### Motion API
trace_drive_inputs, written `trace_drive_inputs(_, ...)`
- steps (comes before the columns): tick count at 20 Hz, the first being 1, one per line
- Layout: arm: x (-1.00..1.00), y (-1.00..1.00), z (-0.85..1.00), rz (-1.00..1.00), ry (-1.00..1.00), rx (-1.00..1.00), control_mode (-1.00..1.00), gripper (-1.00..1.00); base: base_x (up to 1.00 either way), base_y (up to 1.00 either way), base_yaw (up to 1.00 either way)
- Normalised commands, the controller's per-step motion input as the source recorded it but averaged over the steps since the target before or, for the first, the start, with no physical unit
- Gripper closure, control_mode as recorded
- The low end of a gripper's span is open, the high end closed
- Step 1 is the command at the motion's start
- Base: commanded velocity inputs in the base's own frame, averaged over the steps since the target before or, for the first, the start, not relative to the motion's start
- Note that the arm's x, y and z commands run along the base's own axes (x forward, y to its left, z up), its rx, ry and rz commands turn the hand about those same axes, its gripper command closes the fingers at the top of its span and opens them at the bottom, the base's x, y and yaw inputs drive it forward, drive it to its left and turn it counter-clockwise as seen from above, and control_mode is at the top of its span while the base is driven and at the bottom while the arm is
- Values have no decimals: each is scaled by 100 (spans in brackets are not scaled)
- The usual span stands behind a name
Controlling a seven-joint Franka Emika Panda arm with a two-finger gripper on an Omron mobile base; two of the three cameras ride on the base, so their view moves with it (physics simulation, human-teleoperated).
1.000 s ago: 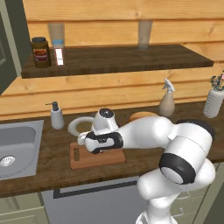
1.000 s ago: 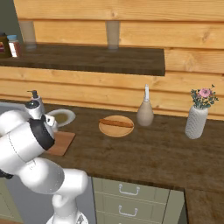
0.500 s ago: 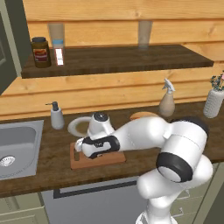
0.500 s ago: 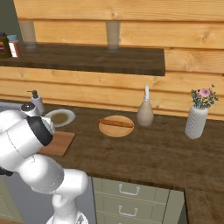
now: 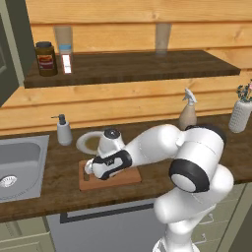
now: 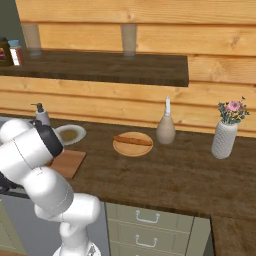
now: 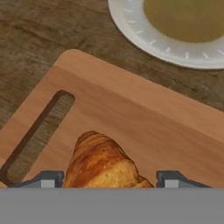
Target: From the different types of pastries on the counter, select a croissant and place it on the cutting board. Then retrieve a jar of jam from the cabinet and place it alongside the croissant on the cutting board.
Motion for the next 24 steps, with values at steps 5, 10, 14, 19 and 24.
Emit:
trace_drive_inputs(5,9,0,-9,15,0,-2,-100,-100,0,0,0)
trace_drive_inputs(10,7,0,0,14,0,0,-100,-100,0,0,0)
trace_drive_inputs(14,3,0,3,9,0,0,-100,-100,0,0,0)
trace_drive_inputs(19,-12,-3,49,1,0,0,-100,-100,0,0,0)
trace_drive_inputs(24,-38,-5,60,-8,0,0,-100,-100,0,0,0)
